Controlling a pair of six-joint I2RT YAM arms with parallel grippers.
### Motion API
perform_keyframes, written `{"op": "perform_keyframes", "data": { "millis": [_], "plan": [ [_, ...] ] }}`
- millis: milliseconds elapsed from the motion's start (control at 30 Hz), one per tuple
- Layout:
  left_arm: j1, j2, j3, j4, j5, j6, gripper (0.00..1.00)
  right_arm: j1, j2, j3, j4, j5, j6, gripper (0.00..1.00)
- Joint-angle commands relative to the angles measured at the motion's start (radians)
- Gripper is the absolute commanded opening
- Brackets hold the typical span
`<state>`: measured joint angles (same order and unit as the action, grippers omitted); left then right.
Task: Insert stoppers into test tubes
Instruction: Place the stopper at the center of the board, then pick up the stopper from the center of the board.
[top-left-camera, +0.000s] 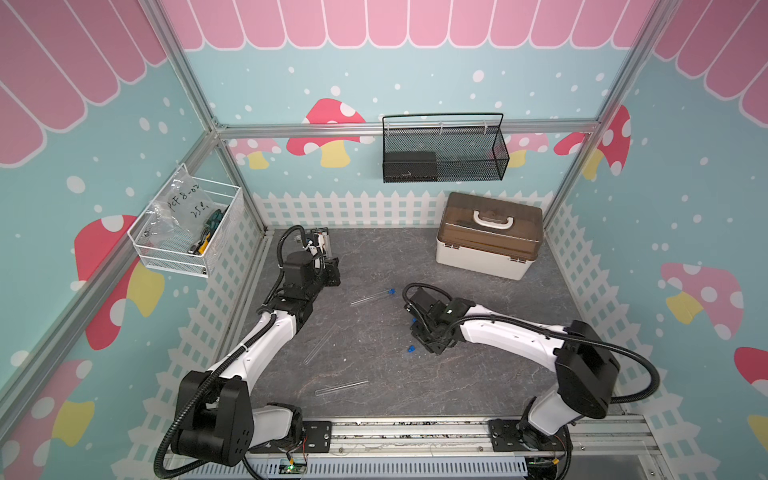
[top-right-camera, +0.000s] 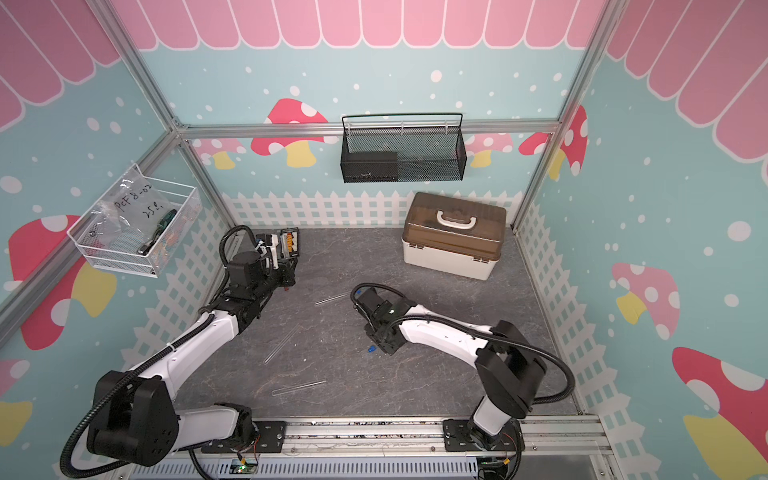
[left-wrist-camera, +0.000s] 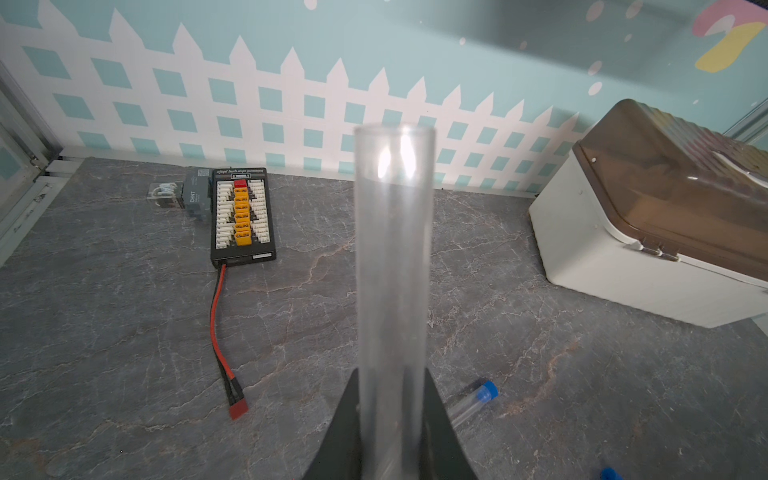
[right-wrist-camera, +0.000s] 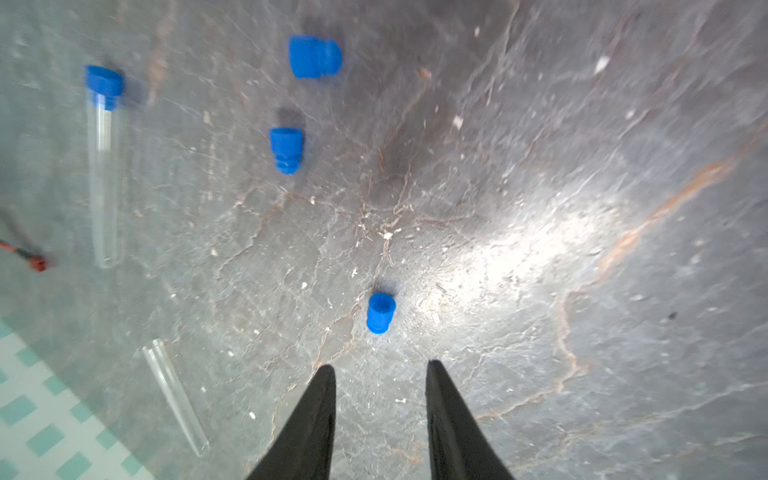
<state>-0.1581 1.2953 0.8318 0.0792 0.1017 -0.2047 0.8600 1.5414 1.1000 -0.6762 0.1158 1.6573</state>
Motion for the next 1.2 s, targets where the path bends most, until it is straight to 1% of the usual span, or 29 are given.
{"op": "perform_keyframes", "data": {
  "millis": [0, 67, 100, 233, 300, 333, 367, 400, 500, 567, 633, 667, 733, 800, 967, 1167],
  "plan": [
    [-0.004, 0.017, 0.025, -0.021, 0.030, 0.026, 0.00, -0.100, -0.110, -0.045, 0.083, 0.057, -0.486, 0.38],
    [-0.010, 0.021, 0.030, -0.025, 0.054, 0.044, 0.00, -0.167, -0.159, -0.042, 0.154, 0.014, -0.804, 0.38],
    [-0.017, 0.018, 0.030, -0.022, 0.062, 0.057, 0.00, -0.196, -0.171, -0.023, 0.149, 0.003, -0.948, 0.38],
    [-0.063, 0.008, 0.005, 0.001, 0.081, 0.148, 0.00, -0.269, -0.138, 0.067, 0.092, -0.097, -1.440, 0.37],
    [-0.085, 0.002, 0.001, -0.005, 0.117, 0.222, 0.00, -0.287, -0.120, 0.073, 0.089, -0.150, -1.642, 0.38],
    [-0.091, 0.002, 0.002, -0.016, 0.135, 0.250, 0.00, -0.293, -0.117, 0.063, 0.099, -0.183, -1.721, 0.39],
    [-0.095, 0.002, 0.003, -0.026, 0.153, 0.260, 0.00, -0.298, -0.117, 0.039, 0.120, -0.215, -1.823, 0.40],
    [-0.091, 0.003, 0.005, -0.030, 0.171, 0.258, 0.00, -0.298, -0.118, 0.009, 0.144, -0.252, -1.939, 0.40],
    [-0.068, 0.014, 0.003, -0.024, 0.203, 0.232, 0.00, -0.299, -0.136, -0.083, 0.221, -0.423, -2.235, 0.42],
    [-0.050, 0.020, -0.010, 0.007, 0.219, 0.206, 0.00, -0.296, -0.119, -0.102, 0.214, -0.541, -2.421, 0.42],
    [-0.040, 0.028, -0.030, 0.051, 0.227, 0.190, 0.00, -0.286, -0.063, -0.065, 0.159, -0.595, -2.531, 0.42],
    [-0.039, 0.031, -0.038, 0.067, 0.228, 0.188, 0.00, -0.271, -0.024, -0.030, 0.109, -0.597, -2.581, 0.42],
    [-0.036, 0.036, -0.038, 0.066, 0.226, 0.192, 0.00, -0.234, 0.041, 0.011, 0.043, -0.562, -2.669, 0.42],
    [-0.034, 0.035, -0.027, 0.046, 0.225, 0.200, 0.00, -0.207, 0.085, 0.026, 0.022, -0.544, -2.735, 0.42],
    [-0.031, 0.007, -0.039, 0.041, 0.198, 0.219, 0.00, -0.154, 0.167, 0.049, 0.014, -0.494, -2.802, 0.41],
    [-0.030, -0.006, -0.040, 0.036, 0.186, 0.227, 0.00, -0.114, 0.245, 0.076, 0.034, -0.469, -2.815, 0.39]
  ]
}}
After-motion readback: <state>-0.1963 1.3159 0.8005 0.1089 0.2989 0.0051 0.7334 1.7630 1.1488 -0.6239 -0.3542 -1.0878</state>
